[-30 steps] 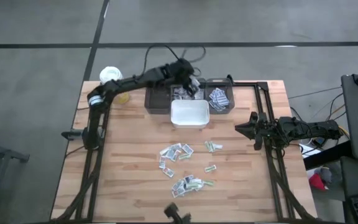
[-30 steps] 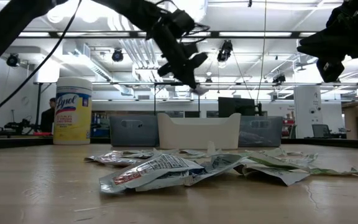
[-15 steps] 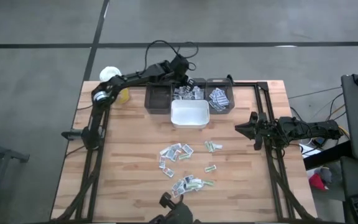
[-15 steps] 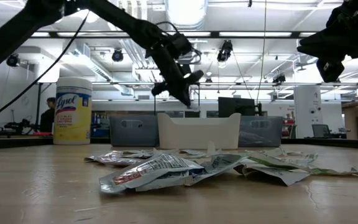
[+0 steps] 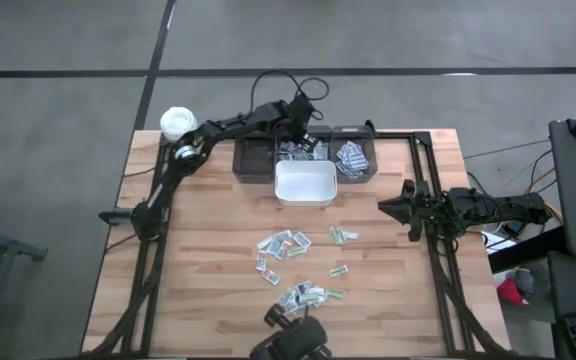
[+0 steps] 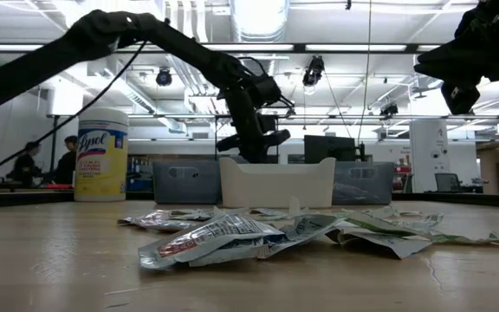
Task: Pick & Place First Aid Supplies
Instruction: Put the alcohol pad into the middle black bin
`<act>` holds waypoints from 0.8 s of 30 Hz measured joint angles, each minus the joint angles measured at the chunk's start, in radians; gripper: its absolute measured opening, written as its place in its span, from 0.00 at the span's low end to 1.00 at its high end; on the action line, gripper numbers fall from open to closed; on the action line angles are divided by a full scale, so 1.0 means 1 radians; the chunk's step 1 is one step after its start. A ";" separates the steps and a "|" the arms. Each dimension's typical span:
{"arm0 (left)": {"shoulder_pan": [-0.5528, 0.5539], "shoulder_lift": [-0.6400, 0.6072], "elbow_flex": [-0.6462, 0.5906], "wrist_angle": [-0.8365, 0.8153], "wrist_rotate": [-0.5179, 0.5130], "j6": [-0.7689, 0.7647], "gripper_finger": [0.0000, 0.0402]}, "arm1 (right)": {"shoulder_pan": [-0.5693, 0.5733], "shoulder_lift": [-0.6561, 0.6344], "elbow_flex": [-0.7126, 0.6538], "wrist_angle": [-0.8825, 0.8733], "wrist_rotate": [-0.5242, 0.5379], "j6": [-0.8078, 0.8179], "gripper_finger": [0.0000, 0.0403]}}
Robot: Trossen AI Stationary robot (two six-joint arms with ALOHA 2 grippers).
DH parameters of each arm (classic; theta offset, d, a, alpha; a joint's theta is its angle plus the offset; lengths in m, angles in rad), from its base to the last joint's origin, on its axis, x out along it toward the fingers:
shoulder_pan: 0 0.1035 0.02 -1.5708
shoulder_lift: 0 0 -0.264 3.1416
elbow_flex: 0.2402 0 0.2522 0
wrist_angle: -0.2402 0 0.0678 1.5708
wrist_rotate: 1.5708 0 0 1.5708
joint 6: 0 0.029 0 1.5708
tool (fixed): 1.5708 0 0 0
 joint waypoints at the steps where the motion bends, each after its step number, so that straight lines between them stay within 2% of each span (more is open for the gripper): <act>1: -0.001 0.015 0.024 -0.025 -0.003 0.010 0.00 | 0.000 0.000 0.000 0.000 0.000 0.000 0.16; 7: -0.003 0.059 0.108 -0.092 -0.020 0.043 0.00 | 0.000 0.000 0.000 0.000 0.000 0.000 0.16; 16: -0.004 0.059 0.104 -0.088 0.000 0.075 0.01 | 0.000 0.000 0.000 0.000 0.000 0.000 0.16; 24: -0.004 0.057 0.118 -0.091 0.044 0.099 0.17 | 0.000 0.000 0.000 0.000 0.000 0.000 0.16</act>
